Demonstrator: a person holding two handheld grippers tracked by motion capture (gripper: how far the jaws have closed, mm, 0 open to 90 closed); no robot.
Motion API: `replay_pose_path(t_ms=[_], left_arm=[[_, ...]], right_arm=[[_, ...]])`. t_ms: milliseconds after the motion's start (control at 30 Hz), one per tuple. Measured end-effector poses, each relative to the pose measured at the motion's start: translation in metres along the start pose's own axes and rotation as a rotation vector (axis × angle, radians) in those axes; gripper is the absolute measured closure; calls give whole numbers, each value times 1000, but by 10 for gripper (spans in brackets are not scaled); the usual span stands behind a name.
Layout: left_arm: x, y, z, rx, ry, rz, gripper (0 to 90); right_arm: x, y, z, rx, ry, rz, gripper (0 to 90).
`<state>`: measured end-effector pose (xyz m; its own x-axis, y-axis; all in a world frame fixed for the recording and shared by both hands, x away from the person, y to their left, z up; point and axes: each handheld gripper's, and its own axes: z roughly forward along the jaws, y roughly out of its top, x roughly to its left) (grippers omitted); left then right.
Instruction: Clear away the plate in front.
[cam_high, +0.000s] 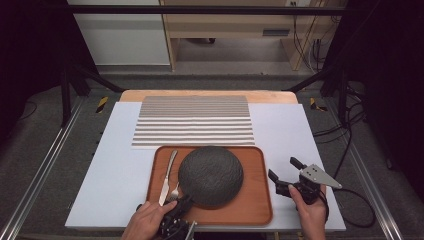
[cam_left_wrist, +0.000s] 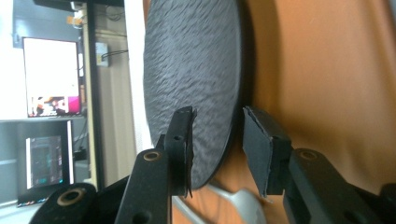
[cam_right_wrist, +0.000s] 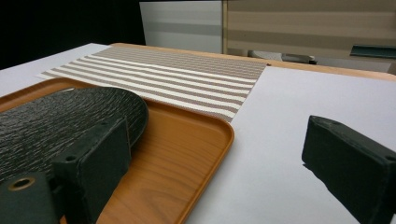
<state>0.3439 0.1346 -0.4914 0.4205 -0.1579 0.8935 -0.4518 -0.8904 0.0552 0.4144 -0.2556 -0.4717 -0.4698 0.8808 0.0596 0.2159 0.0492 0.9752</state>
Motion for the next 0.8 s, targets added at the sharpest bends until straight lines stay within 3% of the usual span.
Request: replay_pose_path(t_ms=[67,467,800], left_arm=[[2,-5,-2,3,9,-28,631],[9,-23,-5,30,76,-99,623],[14,-30,-3,79,145,-169,550]], right_arm=[[0,0,0,2,0,-3,78],[2,-2,2,11,3,-8,76],[2,-4,3,21,4,-6,76]])
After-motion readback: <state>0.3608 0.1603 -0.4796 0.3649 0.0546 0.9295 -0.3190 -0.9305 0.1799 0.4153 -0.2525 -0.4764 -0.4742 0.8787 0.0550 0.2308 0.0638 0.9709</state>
